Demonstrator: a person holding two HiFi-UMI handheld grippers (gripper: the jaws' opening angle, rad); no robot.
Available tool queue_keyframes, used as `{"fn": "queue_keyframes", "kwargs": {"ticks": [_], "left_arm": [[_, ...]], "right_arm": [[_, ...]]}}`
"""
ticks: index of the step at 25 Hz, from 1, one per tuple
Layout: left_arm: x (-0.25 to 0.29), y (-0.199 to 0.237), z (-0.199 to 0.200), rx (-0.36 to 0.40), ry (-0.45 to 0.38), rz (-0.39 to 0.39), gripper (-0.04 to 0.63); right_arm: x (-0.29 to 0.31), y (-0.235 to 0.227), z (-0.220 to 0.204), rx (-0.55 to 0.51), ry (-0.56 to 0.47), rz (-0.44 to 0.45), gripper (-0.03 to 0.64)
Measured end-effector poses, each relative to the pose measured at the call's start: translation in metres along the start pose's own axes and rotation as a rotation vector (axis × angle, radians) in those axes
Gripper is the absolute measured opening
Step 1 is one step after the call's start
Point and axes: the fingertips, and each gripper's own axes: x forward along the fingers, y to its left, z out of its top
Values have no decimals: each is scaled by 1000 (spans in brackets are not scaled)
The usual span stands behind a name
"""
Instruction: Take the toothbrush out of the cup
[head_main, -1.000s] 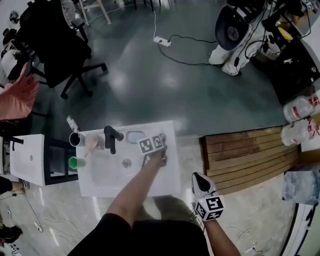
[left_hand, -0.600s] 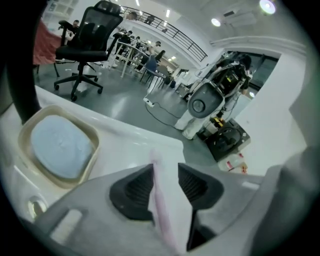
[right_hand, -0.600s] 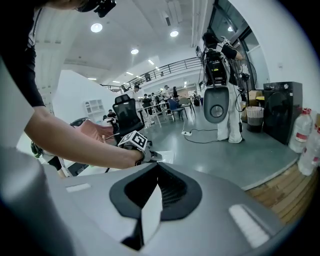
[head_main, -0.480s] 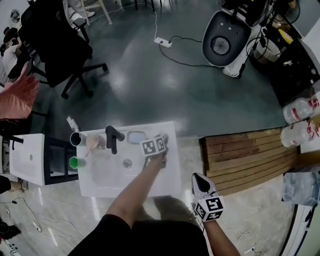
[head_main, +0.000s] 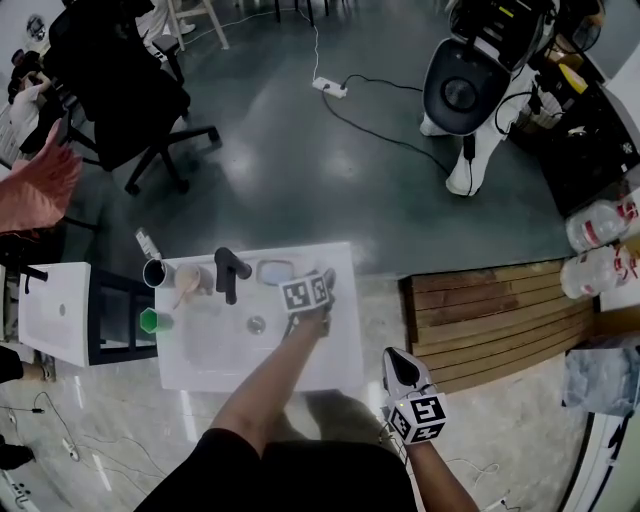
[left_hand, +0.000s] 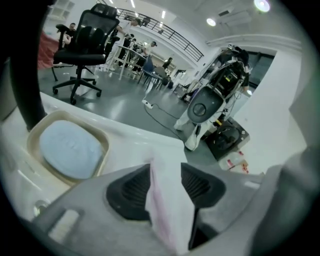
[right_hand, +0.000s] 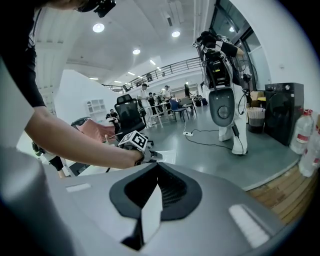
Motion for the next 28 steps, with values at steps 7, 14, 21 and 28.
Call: {"fn": "queue_keyframes", "kwargs": {"ticks": [7, 14, 21, 28], "left_arm": [[-7, 3, -2, 9, -19, 17, 195], [-33, -4, 4, 72, -53, 29, 198], [-110, -38, 25, 155, -169, -30, 191], [-237, -59, 32, 188, -357, -151, 82]], "right_arm": [[-7, -1, -7, -1, 6, 2, 3], [-12, 6, -2, -10, -6, 21, 3], [-5, 27, 19, -47, -39, 94, 3], [21, 88, 38, -85, -33, 214, 3]]}}
